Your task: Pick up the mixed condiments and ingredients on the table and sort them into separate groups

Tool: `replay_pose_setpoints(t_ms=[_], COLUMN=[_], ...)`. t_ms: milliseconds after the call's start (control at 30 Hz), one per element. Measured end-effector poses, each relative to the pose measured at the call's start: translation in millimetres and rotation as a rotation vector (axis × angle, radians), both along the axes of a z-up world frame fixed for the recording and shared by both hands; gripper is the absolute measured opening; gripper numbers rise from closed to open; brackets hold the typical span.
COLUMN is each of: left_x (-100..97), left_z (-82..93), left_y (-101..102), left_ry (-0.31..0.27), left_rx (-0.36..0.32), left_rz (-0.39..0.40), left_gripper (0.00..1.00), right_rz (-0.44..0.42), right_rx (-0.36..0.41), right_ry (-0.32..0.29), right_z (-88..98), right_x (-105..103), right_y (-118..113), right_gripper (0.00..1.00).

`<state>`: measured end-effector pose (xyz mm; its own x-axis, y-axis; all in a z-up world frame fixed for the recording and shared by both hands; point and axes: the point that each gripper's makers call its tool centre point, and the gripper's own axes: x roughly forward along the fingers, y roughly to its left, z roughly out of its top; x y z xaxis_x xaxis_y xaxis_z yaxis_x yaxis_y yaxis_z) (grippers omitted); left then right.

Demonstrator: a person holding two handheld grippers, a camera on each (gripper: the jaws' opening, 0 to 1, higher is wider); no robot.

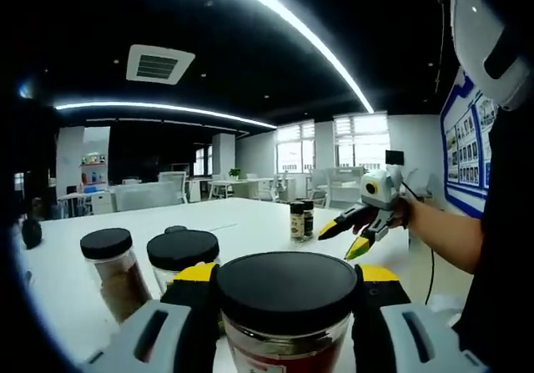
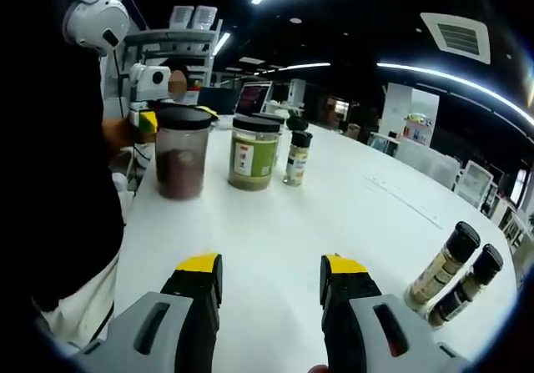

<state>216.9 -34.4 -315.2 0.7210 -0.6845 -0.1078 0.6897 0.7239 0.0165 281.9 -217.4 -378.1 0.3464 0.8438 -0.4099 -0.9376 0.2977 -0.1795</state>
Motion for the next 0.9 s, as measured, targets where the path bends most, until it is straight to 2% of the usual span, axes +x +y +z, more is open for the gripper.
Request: replay_pose_setpoints(t_ms=[400,733,900], left_x=[16.2,42.7,57.8], left_z=[15.5,19.2,25.0], left_y=[90.8,145.0,169.9], left_ry=[-0.034,-0.059,-0.062], left_rx=[0.012,0.044,0.027], left_rz=[0.239,0.391,0.459], left_gripper=[0.63,0.63,0.63], right_rz=[0.018,0.01,0.007], right_rx=[-0.008,-0.014,-0.011], right_ry=[-0.002,-0.006,-0.011], right_z=[-0.1,0.3,1.1], right_x=[1.4,-0.2,-2.0], right_y=[5.3,2.3,2.0], right_gripper=[0.47,0.48,0.48])
